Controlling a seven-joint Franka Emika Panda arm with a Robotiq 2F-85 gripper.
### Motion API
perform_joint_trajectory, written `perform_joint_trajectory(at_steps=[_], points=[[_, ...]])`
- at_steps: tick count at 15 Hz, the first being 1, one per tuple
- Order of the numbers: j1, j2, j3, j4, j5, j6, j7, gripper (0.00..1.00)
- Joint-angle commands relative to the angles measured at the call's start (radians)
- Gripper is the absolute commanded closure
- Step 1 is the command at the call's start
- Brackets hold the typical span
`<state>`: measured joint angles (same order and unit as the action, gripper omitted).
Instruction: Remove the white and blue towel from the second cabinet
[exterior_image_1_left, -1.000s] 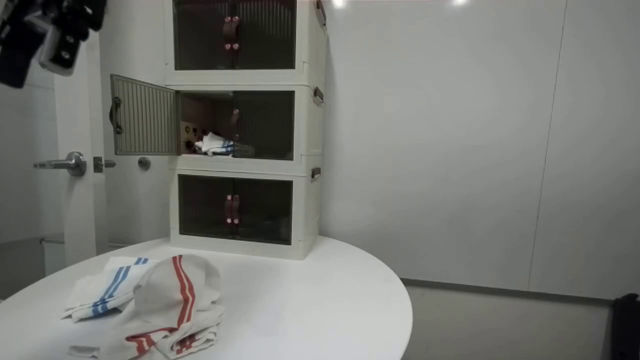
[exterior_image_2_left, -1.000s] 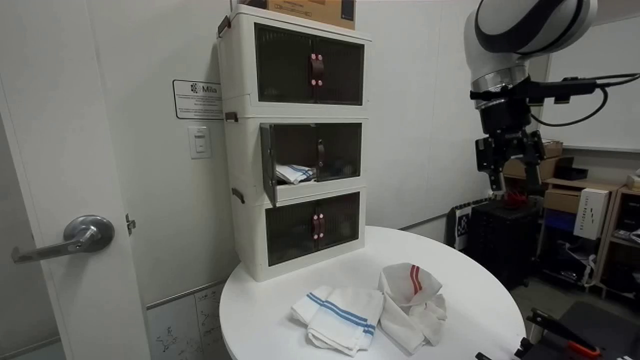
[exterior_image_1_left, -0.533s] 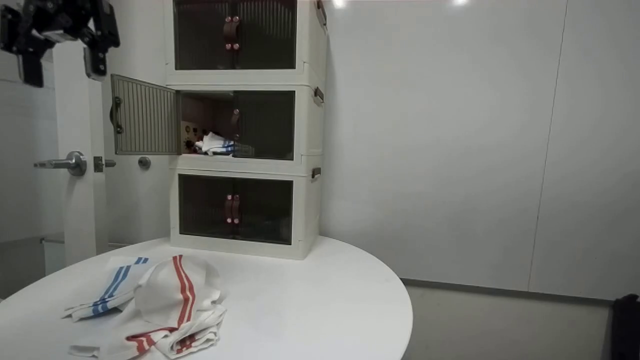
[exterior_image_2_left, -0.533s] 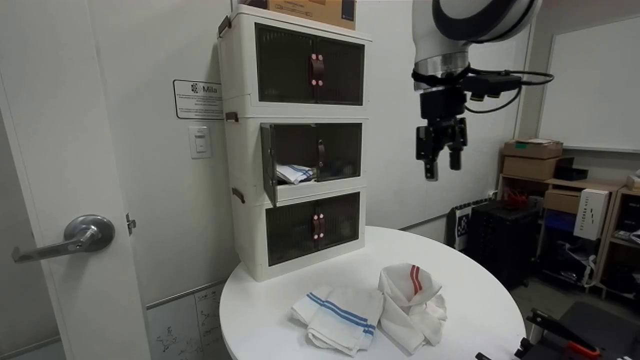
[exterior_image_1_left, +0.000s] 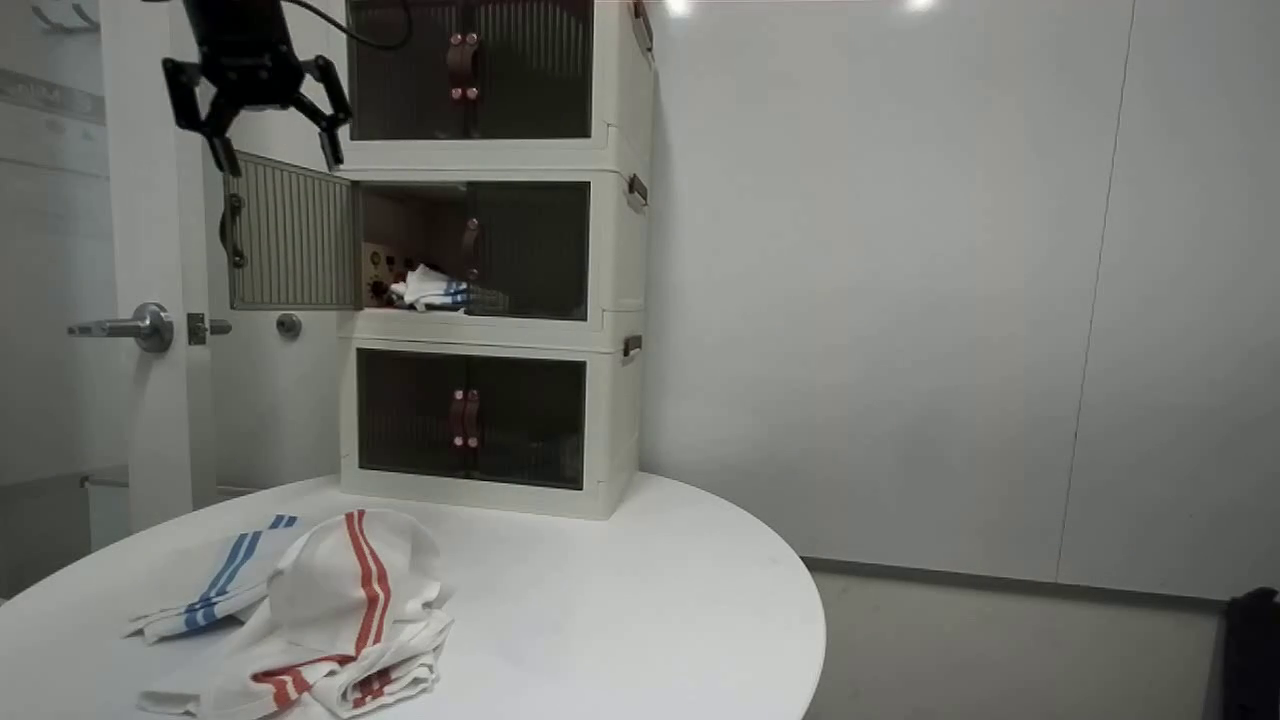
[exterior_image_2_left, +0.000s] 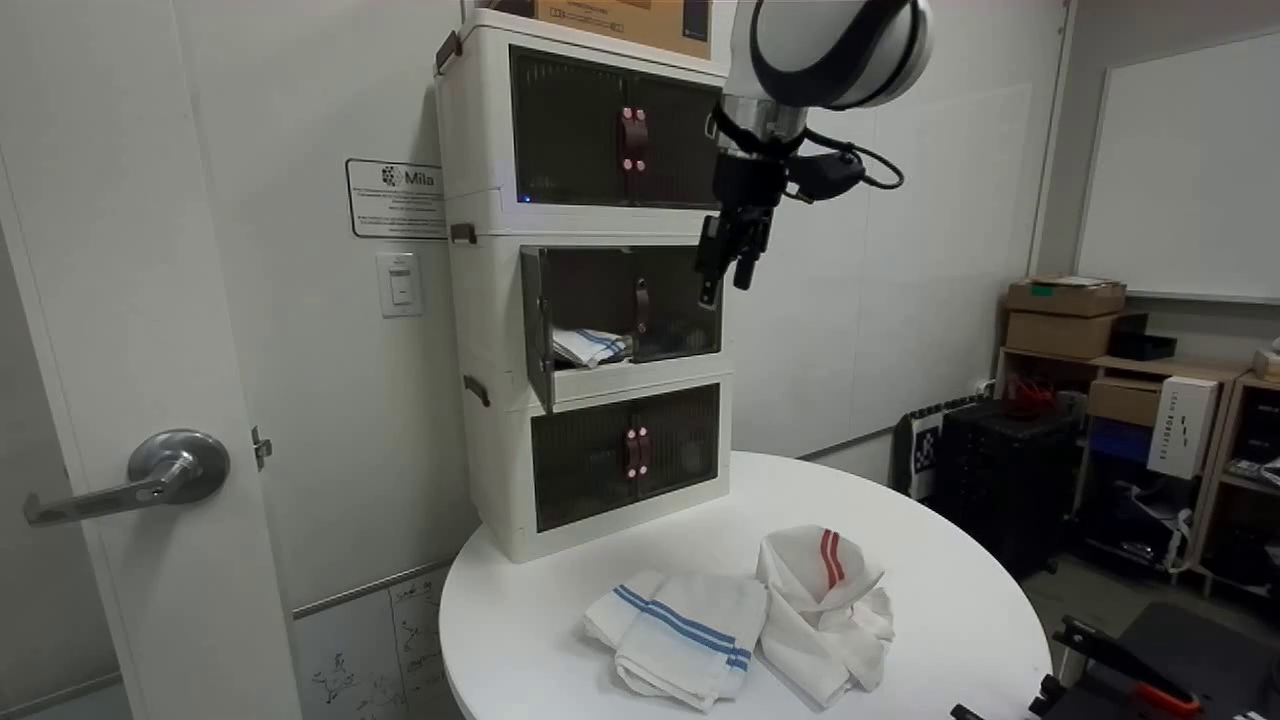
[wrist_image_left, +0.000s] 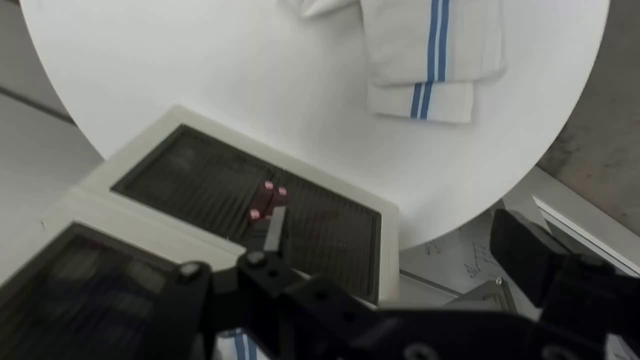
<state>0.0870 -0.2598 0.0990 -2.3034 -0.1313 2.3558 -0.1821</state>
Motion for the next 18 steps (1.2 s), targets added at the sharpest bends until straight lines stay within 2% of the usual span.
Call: perform_joint_trajectory(at_steps=[1, 4, 9, 12, 13, 15, 18], points=[[0.03, 0.203, -0.045, 0.169, 0.054, 0.129, -0.216, 0.0], [0.025, 0.329, -0.044, 0.267, 0.155, 0.239, -0.427, 0.0], [-0.018, 0.478, 0.027, 0.382, 0.343, 0.399, -0.787, 0.0], [-0.049, 0.533, 0.072, 0.426, 0.424, 0.483, -0.922, 0.0], [-0.018, 0.487, 0.036, 0.369, 0.361, 0.451, -0.822, 0.0], [-0.032, 0.514, 0.053, 0.394, 0.392, 0.469, -0.875, 0.0], [-0.037, 0.521, 0.055, 0.406, 0.394, 0.469, -0.881, 0.0]])
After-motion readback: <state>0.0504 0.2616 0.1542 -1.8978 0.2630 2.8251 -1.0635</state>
